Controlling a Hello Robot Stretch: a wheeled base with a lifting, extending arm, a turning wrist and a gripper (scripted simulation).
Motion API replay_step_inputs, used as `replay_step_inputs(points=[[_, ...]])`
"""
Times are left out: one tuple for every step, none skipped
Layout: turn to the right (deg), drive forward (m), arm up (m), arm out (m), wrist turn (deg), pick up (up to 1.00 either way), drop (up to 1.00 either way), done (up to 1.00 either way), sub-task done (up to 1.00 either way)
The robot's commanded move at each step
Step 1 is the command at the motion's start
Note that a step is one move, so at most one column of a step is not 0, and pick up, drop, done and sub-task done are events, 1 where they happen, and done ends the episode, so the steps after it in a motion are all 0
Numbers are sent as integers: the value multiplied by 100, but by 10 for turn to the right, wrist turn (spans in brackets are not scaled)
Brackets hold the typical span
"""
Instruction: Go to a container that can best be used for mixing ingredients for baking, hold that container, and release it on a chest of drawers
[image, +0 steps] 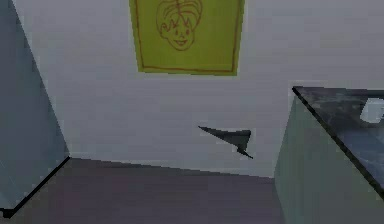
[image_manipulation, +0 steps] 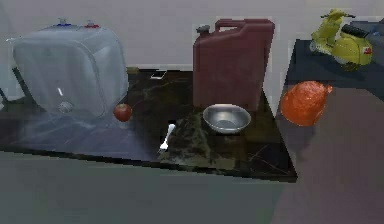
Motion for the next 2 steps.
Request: replay_step_inputs(points=[[90,0,0,0,0,0,0,0,0],[0,0,50,0,0,0,0,0,0]])
